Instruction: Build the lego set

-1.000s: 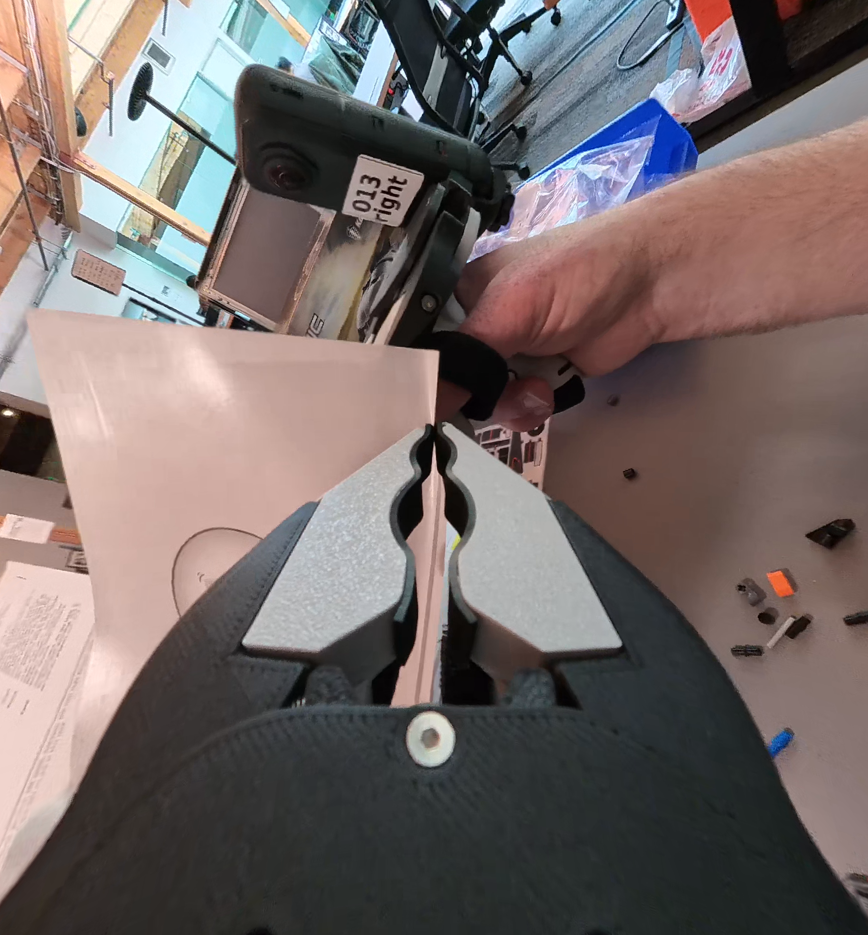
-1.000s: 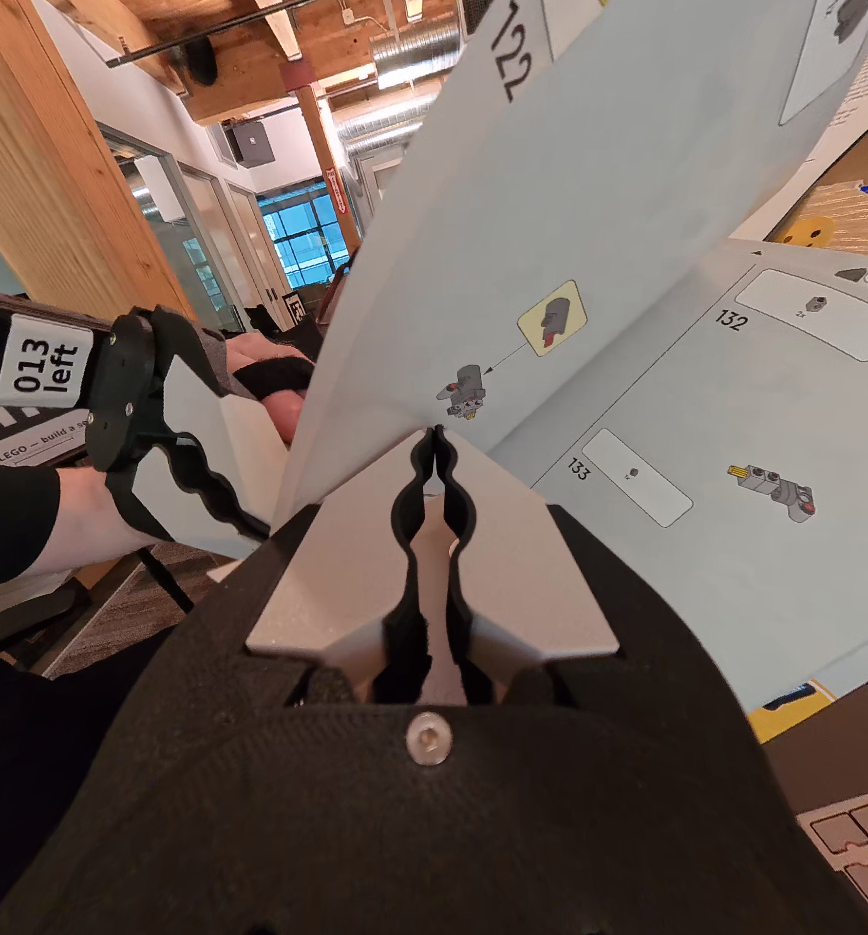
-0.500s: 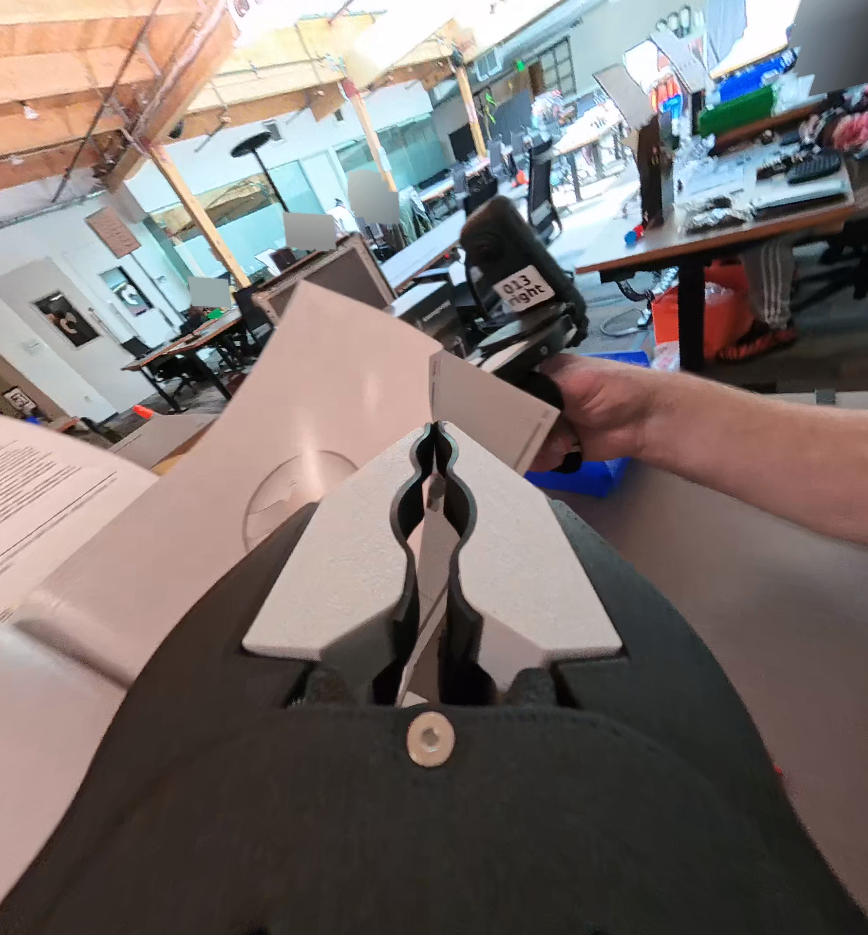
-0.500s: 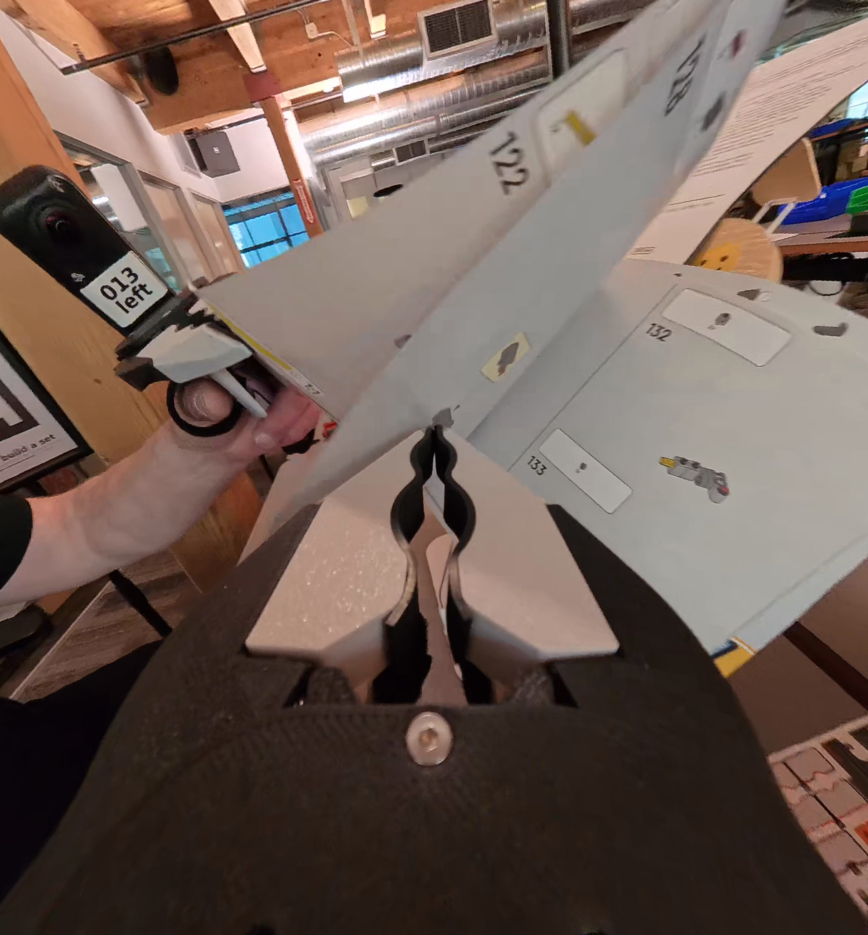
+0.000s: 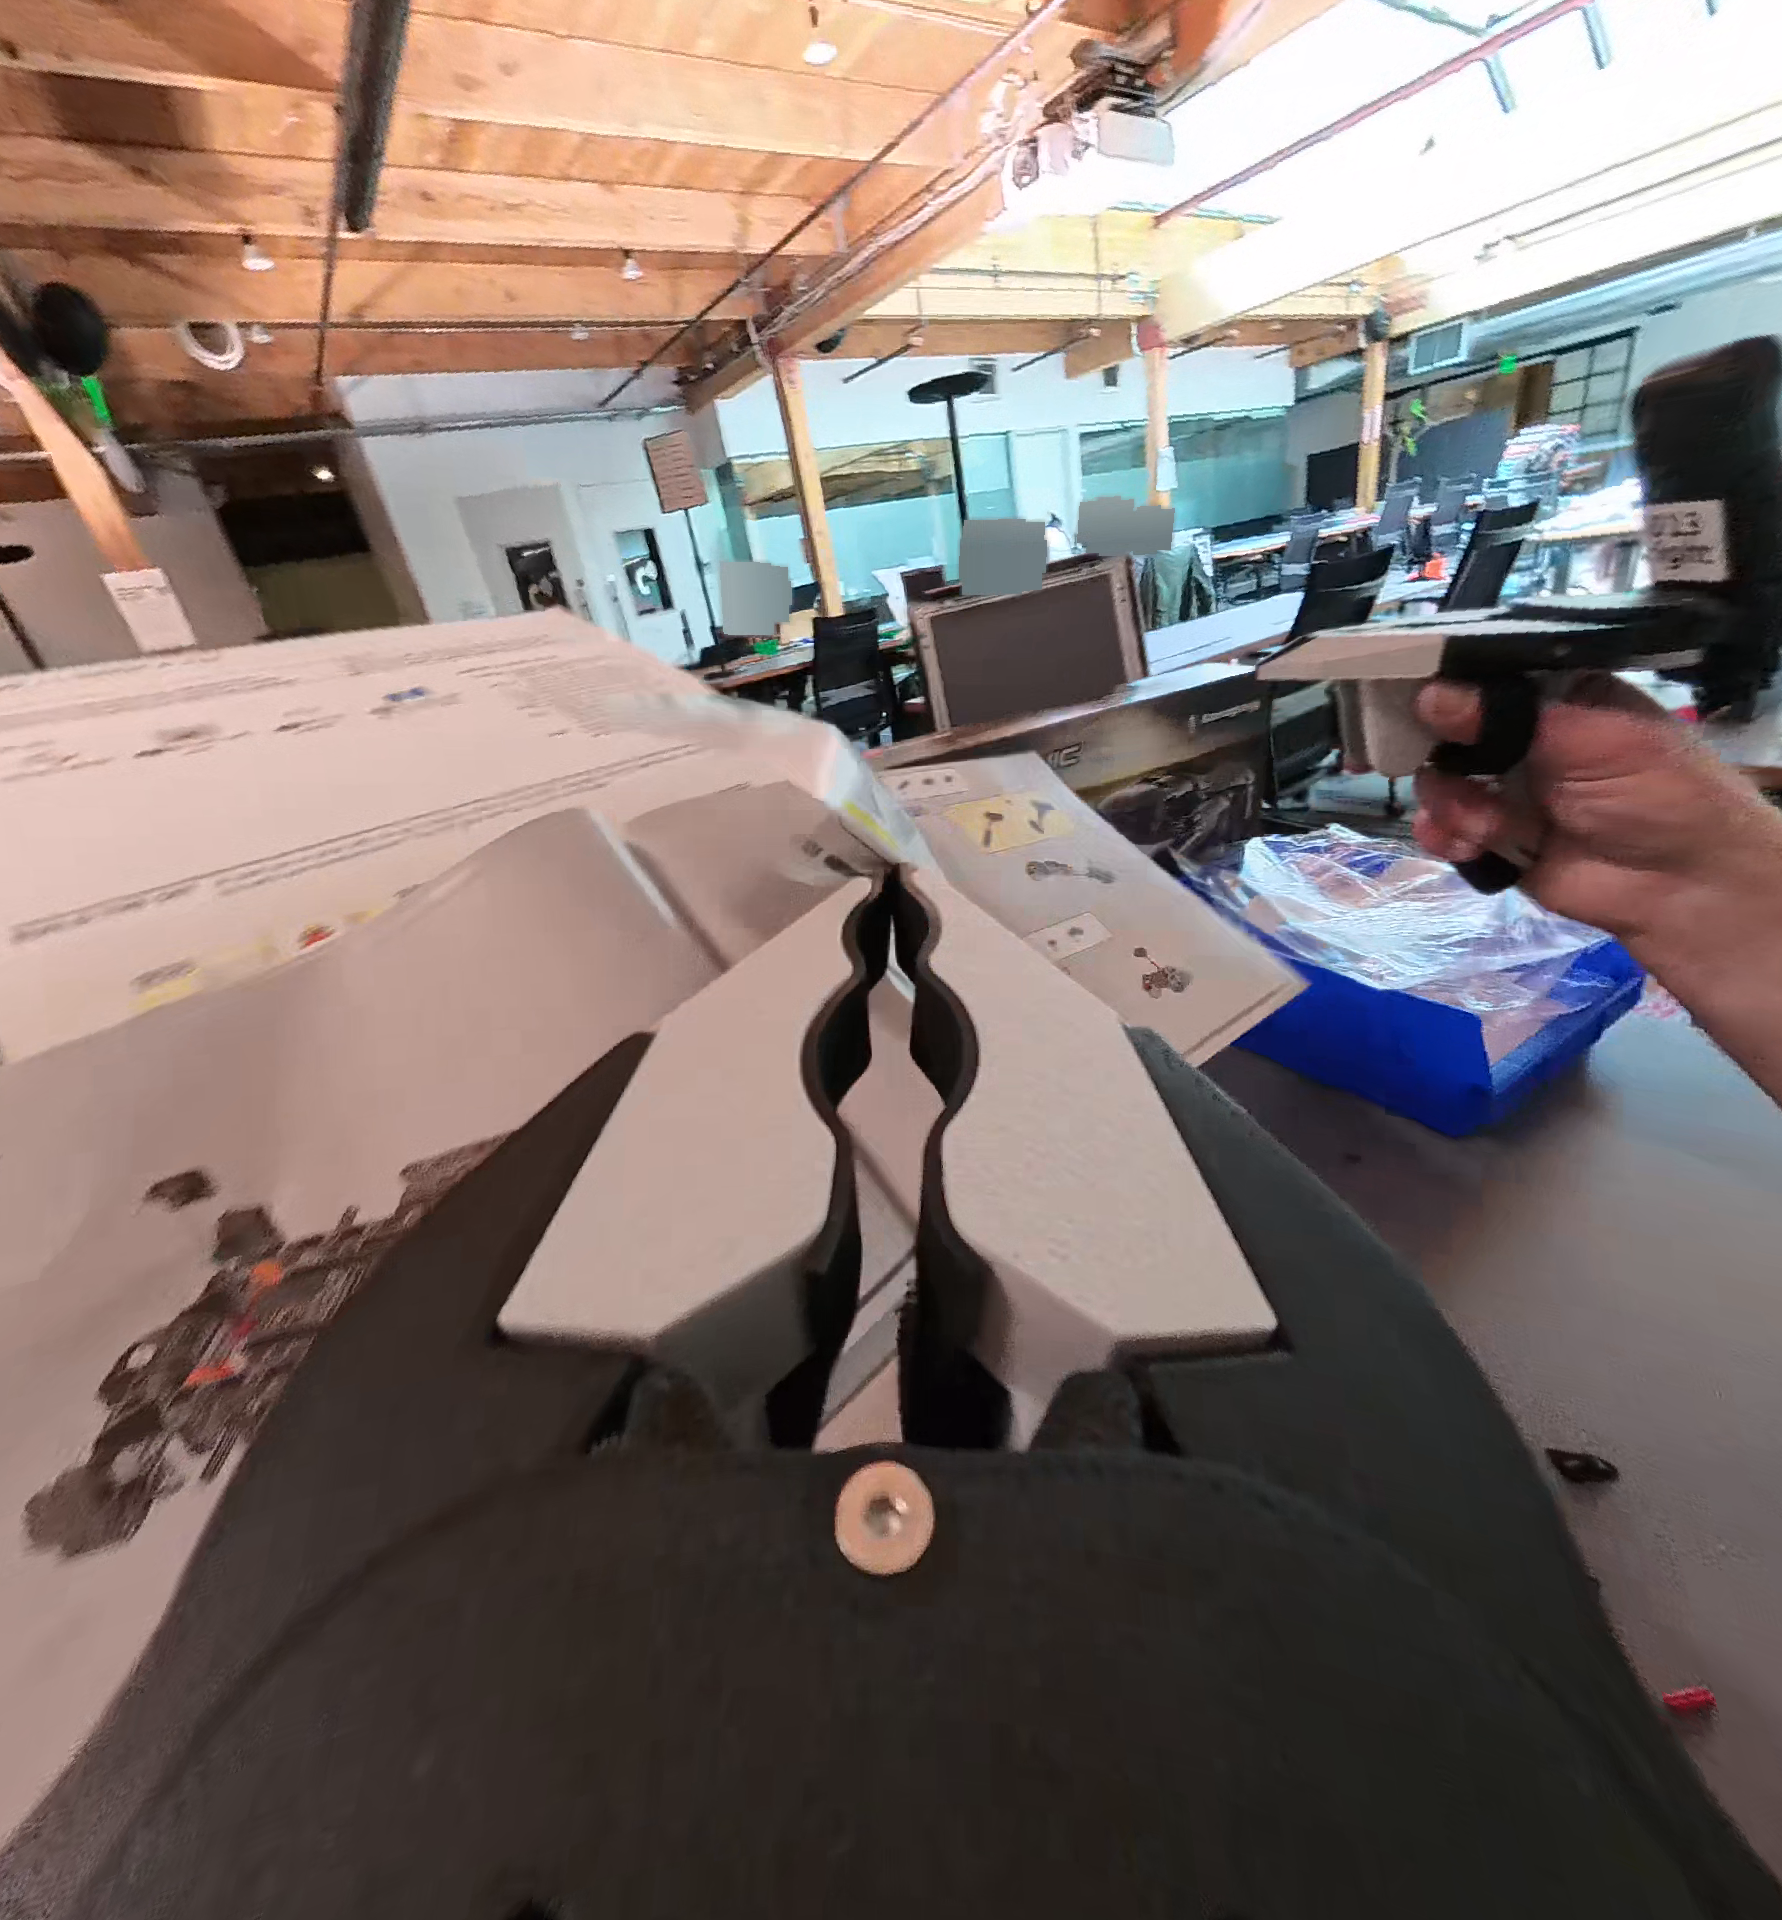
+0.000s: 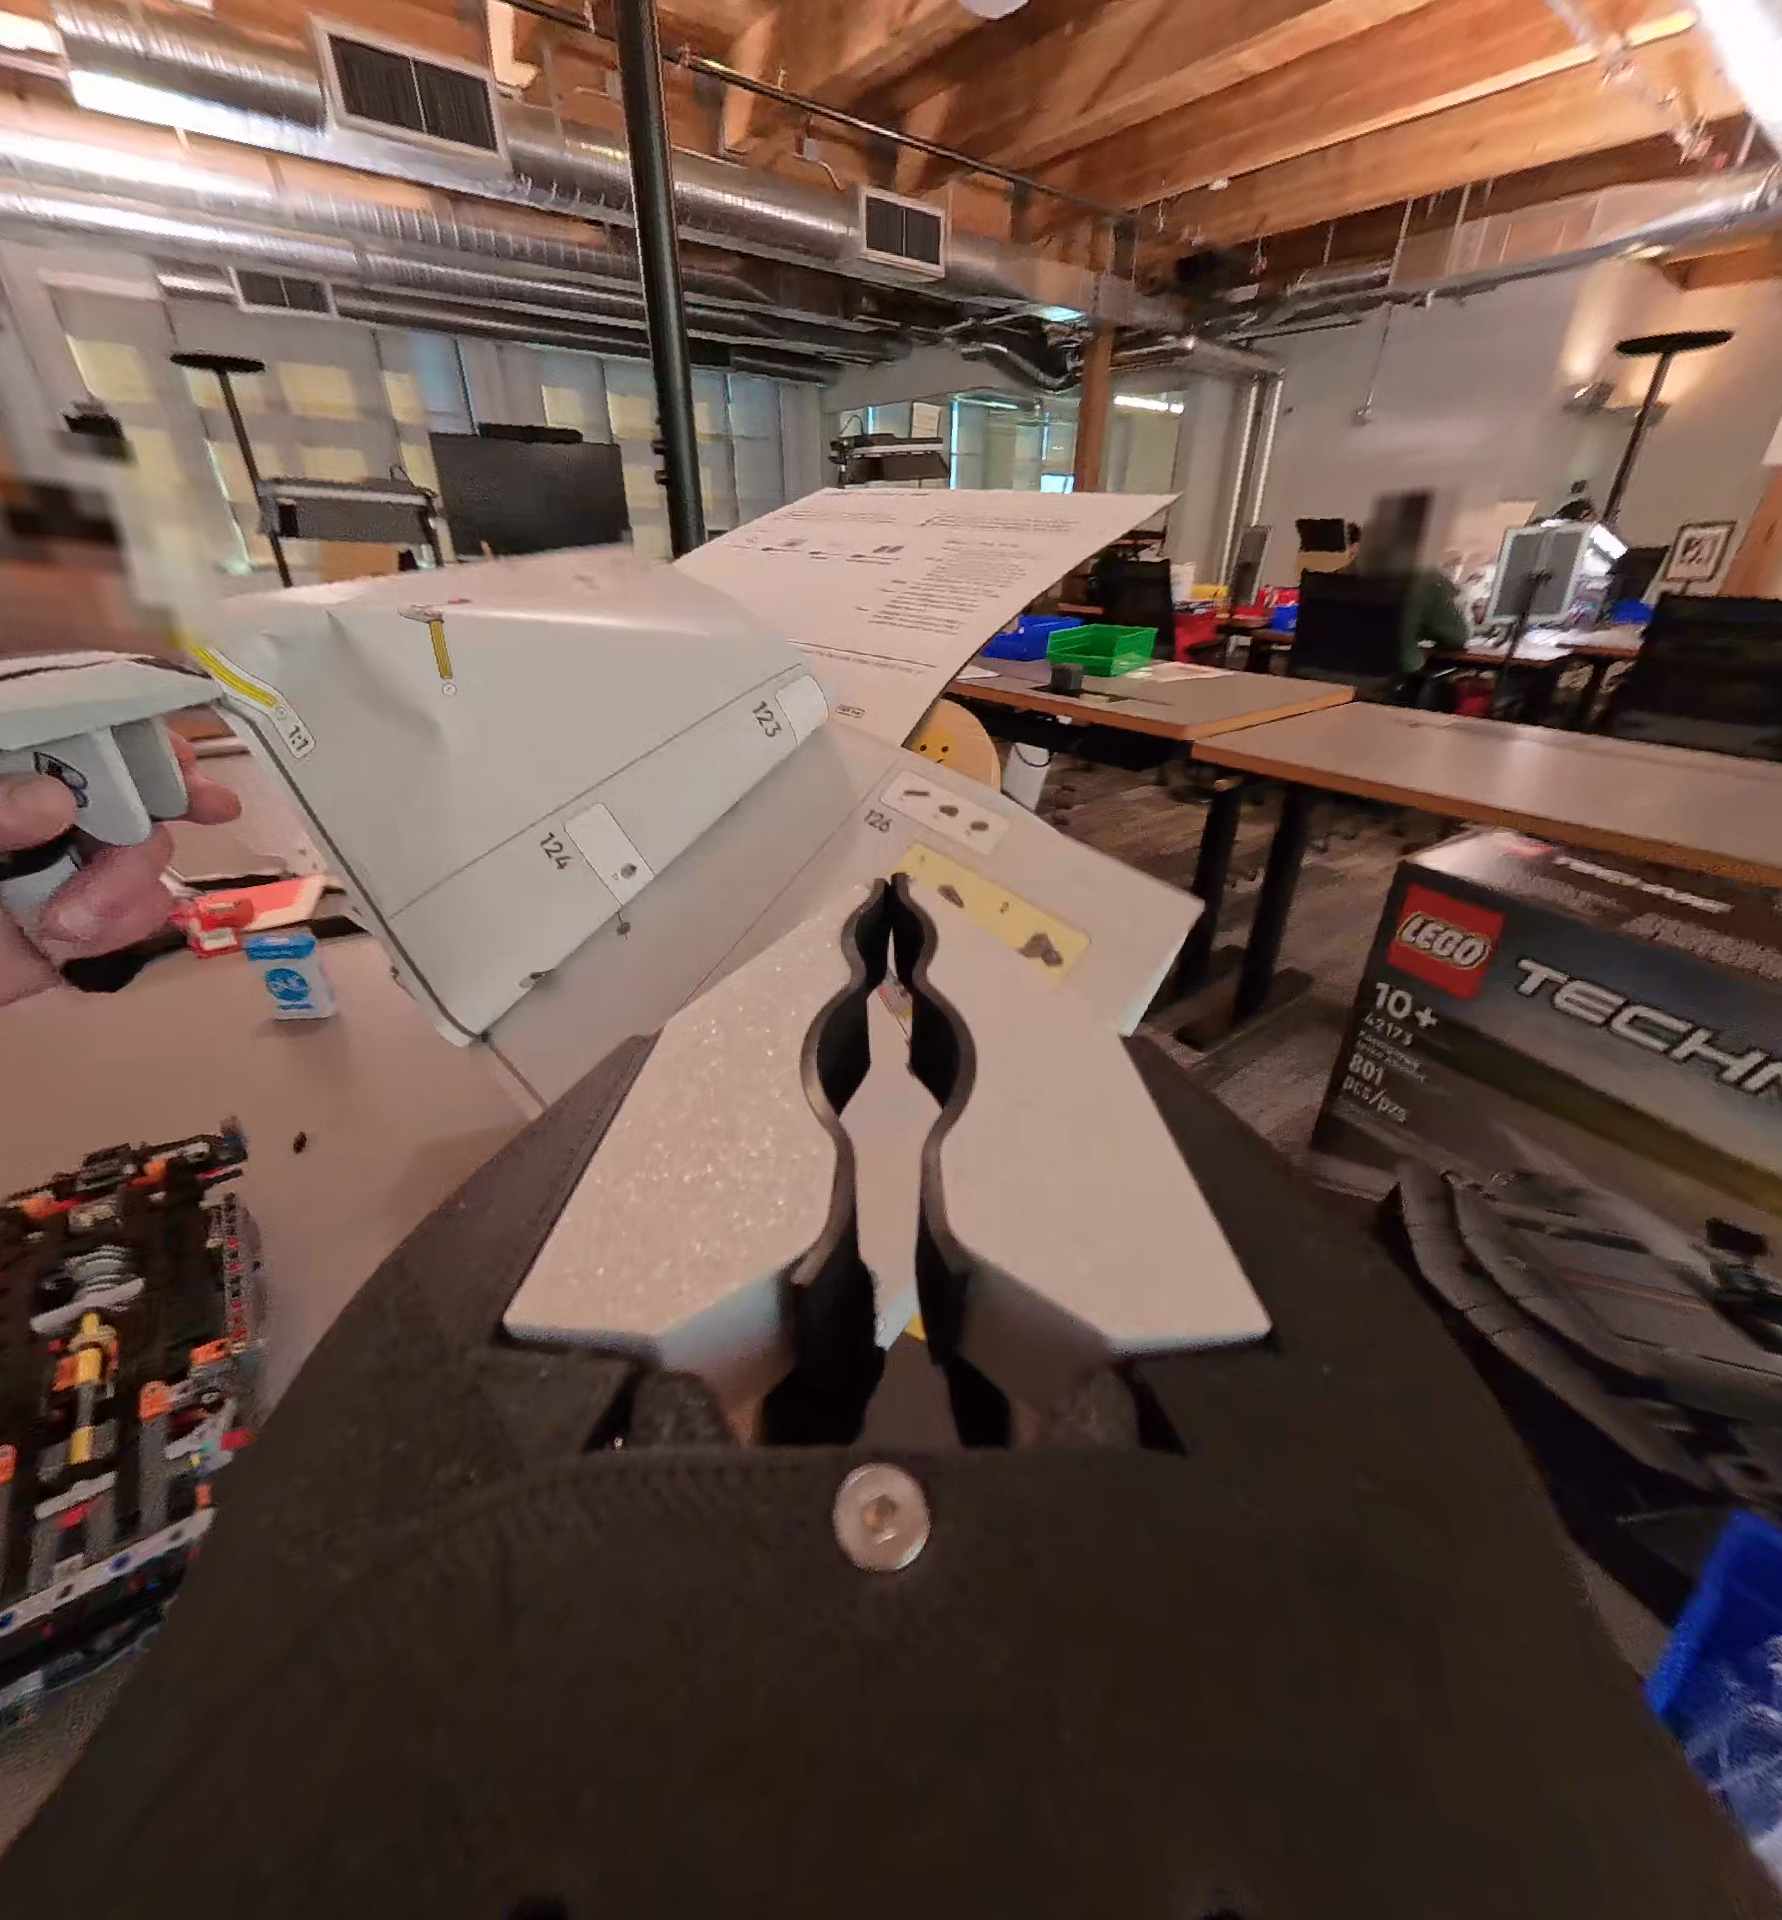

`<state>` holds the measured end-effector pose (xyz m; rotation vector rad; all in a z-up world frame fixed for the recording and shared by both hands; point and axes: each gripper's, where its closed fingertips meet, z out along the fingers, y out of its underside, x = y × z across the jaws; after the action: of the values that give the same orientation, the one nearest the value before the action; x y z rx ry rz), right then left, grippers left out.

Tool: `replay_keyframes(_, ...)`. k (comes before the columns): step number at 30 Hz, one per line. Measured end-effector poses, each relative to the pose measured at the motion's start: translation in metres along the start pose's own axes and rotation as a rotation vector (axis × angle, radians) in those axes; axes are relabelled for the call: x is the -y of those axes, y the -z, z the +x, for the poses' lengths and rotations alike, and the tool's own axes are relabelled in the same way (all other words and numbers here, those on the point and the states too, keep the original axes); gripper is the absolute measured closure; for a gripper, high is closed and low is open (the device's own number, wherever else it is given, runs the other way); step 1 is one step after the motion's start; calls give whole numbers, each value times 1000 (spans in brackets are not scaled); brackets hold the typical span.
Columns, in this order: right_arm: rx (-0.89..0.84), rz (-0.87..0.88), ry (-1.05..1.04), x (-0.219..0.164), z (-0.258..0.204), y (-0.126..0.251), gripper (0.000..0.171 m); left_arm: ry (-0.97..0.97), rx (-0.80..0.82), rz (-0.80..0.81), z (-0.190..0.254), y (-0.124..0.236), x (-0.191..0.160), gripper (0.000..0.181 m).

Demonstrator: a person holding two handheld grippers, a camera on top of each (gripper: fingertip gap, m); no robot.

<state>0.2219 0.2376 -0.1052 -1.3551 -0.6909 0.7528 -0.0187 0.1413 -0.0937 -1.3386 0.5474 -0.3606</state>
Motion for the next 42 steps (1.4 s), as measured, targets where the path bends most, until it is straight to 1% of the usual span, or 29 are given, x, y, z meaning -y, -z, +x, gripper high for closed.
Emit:
replay_keyframes(3, 4, -4, 95, 4, -19, -4, 171, 32, 53, 3, -18, 16, -11, 181)
replay_keyframes(6, 51, -33, 186, -1, -51, -16, 171, 54, 106, 12, -34, 32, -22, 181)
replay_keyframes(11, 216, -115, 342, -29, -134, -47, 171, 140, 115, 68, -53, 48, -32, 181)
replay_keyframes(14, 317, -108, 459, -39, -193, -76, 171, 153, 108, 94, -61, 51, -30, 181)
replay_keyframes(17, 342, -170, 581, -53, -221, -126, 171, 149, 116, 84, -72, 51, -34, 181)
replay_keyframes(19, 295, -262, 650, -68, -214, -166, 171, 175, 120, 86, -78, 52, -39, 181)
replay_keyframes(21, 269, -378, 697, -88, -200, -198, 171, 157, 181, 85, -89, 57, -44, 181)
replay_keyframes(23, 283, -445, 694, -101, -196, -216, 171, 159, 263, -2, -102, 61, -64, 172)
replay_keyframes(24, 287, -472, 683, -104, -195, -221, 171, 163, 278, -53, -104, 62, -78, 169)
replay_keyframes(25, 286, -478, 683, -104, -195, -225, 171, 173, 270, -90, -101, 61, -90, 164)
replay_keyframes(27, 283, -520, 685, -105, -194, -227, 171, 200, 247, -125, -95, 58, -107, 161)
replay_keyframes(28, 286, -536, 678, -105, -194, -228, 171, 207, 235, -156, -92, 53, -114, 155)
replay_keyframes(29, 295, -546, 673, -106, -194, -228, 171, 195, 235, -189, -90, 47, -120, 150)
replay_keyframes(30, 305, -551, 672, -107, -194, -228, 171, 173, 245, -218, -90, 41, -123, 150)
replay_keyframes(32, 312, -561, 649, -108, -192, -228, 171, 108, 272, -242, -92, 31, -121, 155)
replay_keyframes(33, 315, -560, 641, -108, -192, -228, 171, 89, 282, -251, -93, 27, -119, 160)
replay_keyframes(34, 314, -561, 635, -108, -192, -228, 171, 95, 295, -298, -96, 25, -124, 162)
replay_keyframes(36, 309, -567, 639, -109, -192, -229, 171, 121, 295, -421, -99, 19, -144, 165)
replay_keyframes(37, 301, -577, 649, -110, -190, -229, 171, 134, 305, -410, -102, 18, -143, 172)
replay_keyframes(42, 297, -612, 664, -113, -189, -231, 171, 204, 242, -452, -100, 16, -143, 180)
